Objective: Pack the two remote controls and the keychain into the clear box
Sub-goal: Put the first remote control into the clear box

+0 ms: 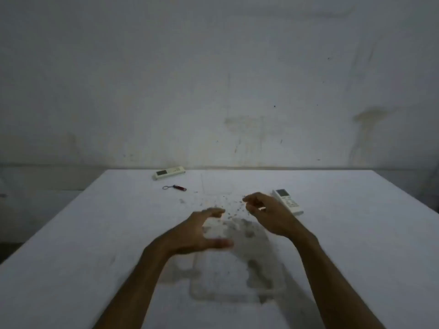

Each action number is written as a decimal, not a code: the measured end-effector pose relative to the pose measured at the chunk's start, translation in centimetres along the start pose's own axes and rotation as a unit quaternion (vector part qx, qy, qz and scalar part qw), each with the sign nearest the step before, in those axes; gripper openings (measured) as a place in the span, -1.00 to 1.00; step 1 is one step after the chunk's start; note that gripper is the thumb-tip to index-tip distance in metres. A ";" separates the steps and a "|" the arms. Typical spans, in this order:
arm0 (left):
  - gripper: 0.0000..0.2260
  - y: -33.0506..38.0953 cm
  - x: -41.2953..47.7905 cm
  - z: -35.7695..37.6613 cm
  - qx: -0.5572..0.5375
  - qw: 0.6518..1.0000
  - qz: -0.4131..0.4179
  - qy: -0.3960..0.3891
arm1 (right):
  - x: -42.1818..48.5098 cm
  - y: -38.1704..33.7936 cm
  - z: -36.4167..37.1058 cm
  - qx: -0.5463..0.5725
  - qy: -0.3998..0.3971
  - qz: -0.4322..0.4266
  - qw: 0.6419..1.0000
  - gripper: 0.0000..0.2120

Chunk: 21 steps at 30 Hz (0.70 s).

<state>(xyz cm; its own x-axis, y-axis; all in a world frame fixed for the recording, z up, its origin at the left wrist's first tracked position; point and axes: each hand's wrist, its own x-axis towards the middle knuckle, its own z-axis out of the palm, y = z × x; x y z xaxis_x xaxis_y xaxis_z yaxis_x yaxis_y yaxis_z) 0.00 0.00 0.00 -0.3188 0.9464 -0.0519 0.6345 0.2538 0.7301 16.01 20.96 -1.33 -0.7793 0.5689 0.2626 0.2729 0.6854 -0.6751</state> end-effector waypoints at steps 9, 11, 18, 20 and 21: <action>-0.08 -2.7 0.7 3.8 0.165 0.984 0.036 -0.053 | -1.1 4.6 0.9 -0.024 -0.057 0.016 0.998 -0.76; -0.28 -2.9 2.0 4.1 0.163 0.985 0.054 -0.020 | -0.4 5.8 1.1 -0.025 -0.048 -0.021 0.998 -0.79; -0.80 -2.9 6.4 3.6 0.058 0.993 0.054 0.090 | 1.1 7.5 0.5 0.044 0.078 -0.003 0.996 -0.78; -0.80 -2.9 7.2 3.4 0.056 0.991 0.040 0.113 | 0.8 7.9 0.2 0.004 0.189 -0.011 0.982 -0.71; -0.80 -3.0 7.3 3.5 0.044 0.991 0.034 0.125 | 0.7 8.2 0.1 -0.032 0.239 -0.012 0.971 -0.69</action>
<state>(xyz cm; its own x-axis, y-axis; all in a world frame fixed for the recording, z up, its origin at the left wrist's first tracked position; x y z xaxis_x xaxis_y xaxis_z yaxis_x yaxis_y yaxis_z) -1.72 6.83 -4.97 -0.4309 0.8854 0.1742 0.7158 0.2179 0.6635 17.64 26.99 -6.73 -0.4398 0.6882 0.5770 0.3047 0.7187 -0.6250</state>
